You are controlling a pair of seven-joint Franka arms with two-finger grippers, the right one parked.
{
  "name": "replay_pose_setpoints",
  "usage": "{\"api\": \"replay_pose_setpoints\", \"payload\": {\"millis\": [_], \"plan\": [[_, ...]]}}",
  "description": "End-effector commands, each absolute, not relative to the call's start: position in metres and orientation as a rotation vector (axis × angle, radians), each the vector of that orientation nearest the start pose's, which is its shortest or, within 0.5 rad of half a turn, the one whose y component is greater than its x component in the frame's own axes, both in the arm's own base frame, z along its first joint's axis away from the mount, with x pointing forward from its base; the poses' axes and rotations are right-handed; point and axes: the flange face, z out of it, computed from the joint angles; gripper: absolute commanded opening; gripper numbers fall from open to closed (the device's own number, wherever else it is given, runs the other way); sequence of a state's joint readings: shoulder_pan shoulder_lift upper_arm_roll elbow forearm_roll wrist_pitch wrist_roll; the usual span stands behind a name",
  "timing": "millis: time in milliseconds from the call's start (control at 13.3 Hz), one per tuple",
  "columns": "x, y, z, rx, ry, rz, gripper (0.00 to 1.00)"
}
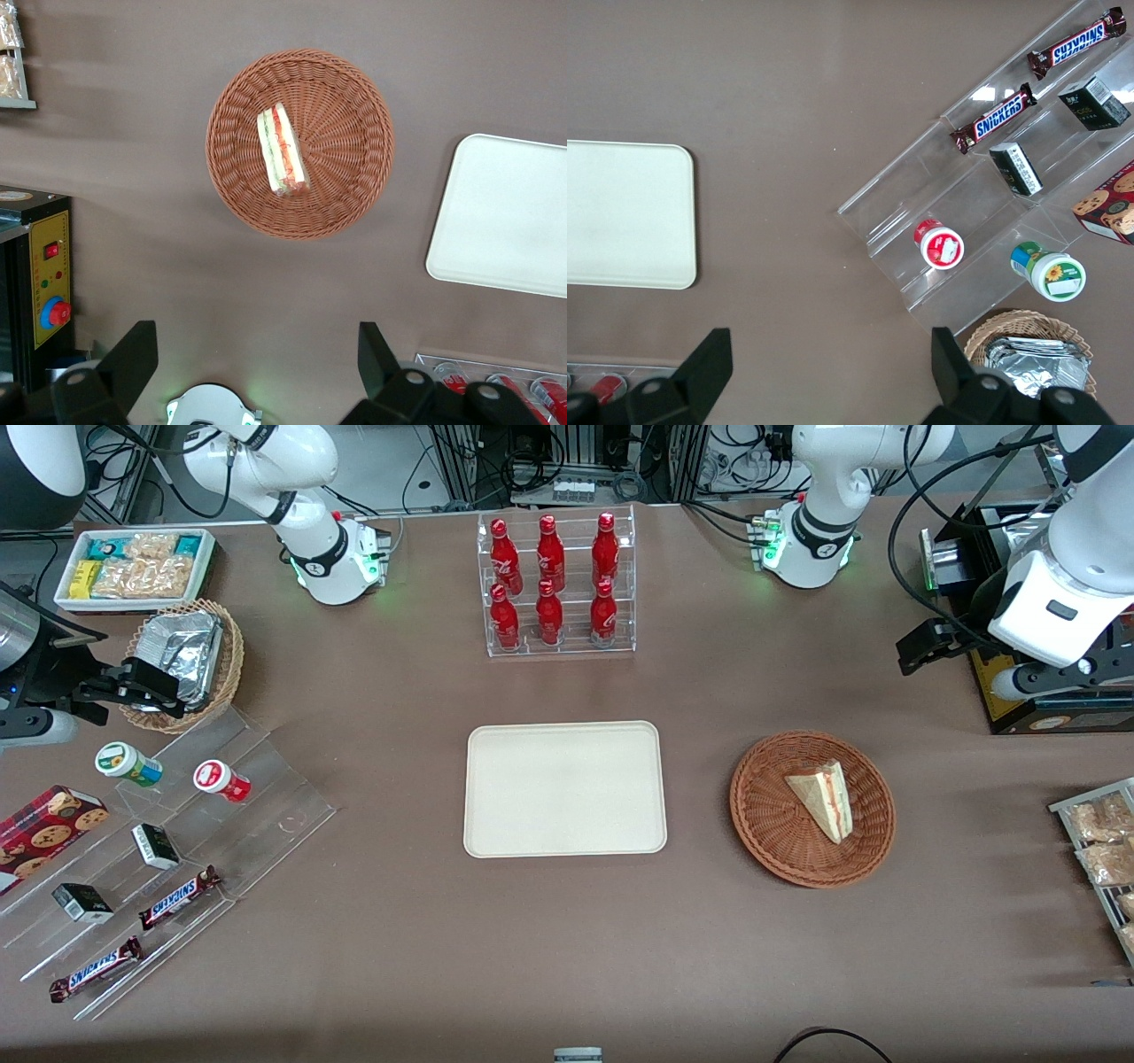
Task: Place sandwich from basket to tray
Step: 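Move the open left gripper down over the wrapped sandwich in the basket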
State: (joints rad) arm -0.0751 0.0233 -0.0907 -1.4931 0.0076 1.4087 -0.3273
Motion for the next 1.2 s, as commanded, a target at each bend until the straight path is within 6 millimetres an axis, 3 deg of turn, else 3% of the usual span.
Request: {"api": "replay_pose_setpoints", "payload": {"millis": [0,150,300,750,975,1125], "plan": [[0.533,-0.091,0.637,-3.099,-0.266,0.182,1.00],[0.535,-0.091,0.632,-3.098,-0.266,0.187,1.00],[0.538,-0.088,0.606,-3.092,-0.266,0.226,1.00],[0.526,-0.079,0.478,-3.100,-0.332,0.038,1.00],[0.523,-0.081,0.420,-3.083,-0.624,-0.104,1.00],[0.527,-0.080,0.392,-3.075,-0.707,-0.118,1.00]]}}
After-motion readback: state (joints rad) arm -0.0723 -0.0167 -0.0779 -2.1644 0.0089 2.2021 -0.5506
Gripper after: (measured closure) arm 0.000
